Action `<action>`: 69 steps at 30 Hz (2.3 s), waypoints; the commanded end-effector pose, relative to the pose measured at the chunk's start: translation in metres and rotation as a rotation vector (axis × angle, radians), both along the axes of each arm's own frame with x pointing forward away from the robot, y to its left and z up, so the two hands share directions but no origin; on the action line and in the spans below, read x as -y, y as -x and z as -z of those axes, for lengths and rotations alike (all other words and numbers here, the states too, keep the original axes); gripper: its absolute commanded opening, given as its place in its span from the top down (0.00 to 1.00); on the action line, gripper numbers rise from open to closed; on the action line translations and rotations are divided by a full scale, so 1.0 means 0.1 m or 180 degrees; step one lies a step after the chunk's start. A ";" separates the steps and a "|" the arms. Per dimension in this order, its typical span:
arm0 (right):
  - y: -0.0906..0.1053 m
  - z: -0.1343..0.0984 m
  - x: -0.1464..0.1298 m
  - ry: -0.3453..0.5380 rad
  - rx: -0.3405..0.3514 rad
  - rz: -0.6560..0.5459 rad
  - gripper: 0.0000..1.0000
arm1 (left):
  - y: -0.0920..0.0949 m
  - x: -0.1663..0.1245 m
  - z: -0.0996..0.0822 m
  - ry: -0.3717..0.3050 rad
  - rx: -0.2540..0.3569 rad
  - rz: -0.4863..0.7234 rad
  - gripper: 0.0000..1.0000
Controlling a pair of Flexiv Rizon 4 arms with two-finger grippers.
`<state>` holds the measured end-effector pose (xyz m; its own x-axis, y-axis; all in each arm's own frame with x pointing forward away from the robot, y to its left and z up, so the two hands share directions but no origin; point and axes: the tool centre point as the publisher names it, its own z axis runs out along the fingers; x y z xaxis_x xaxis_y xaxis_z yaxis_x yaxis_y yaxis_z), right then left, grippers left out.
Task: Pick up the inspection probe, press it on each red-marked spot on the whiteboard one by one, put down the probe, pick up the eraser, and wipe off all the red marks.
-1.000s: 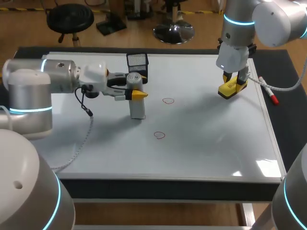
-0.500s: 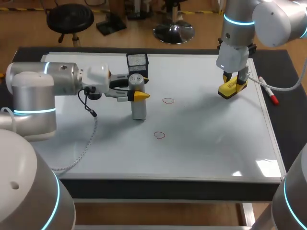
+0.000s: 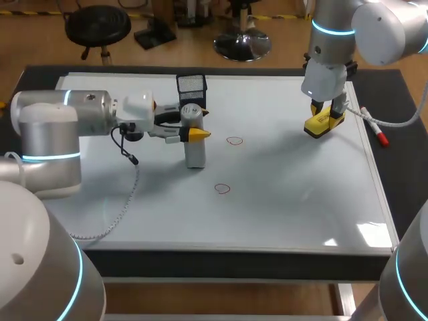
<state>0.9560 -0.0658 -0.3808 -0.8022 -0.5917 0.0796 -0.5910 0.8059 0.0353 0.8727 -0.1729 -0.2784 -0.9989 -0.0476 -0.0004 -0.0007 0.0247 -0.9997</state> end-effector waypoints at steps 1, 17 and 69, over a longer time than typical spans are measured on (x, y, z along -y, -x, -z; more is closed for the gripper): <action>-0.01 -0.01 0.00 0.0009 -0.0006 -0.0003 1.00 | -0.01 0.00 0.03 -0.0005 -0.0002 -0.0001 1.00; -0.01 -0.01 0.00 0.0009 -0.0006 -0.0003 1.00 | -0.01 -0.03 0.03 -0.0022 0.0000 -0.0026 1.00; -0.01 -0.01 0.00 0.0009 -0.0006 -0.0003 1.00 | 0.57 -1.74 -0.49 -0.0065 0.0289 -0.1746 1.00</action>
<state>0.9561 -0.0658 -0.3808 -0.8022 -0.5917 0.0797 -0.5910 0.8059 0.0353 0.8326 -0.0115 -0.2359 -0.8911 -0.4456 -0.0855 0.0656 0.0599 -0.9960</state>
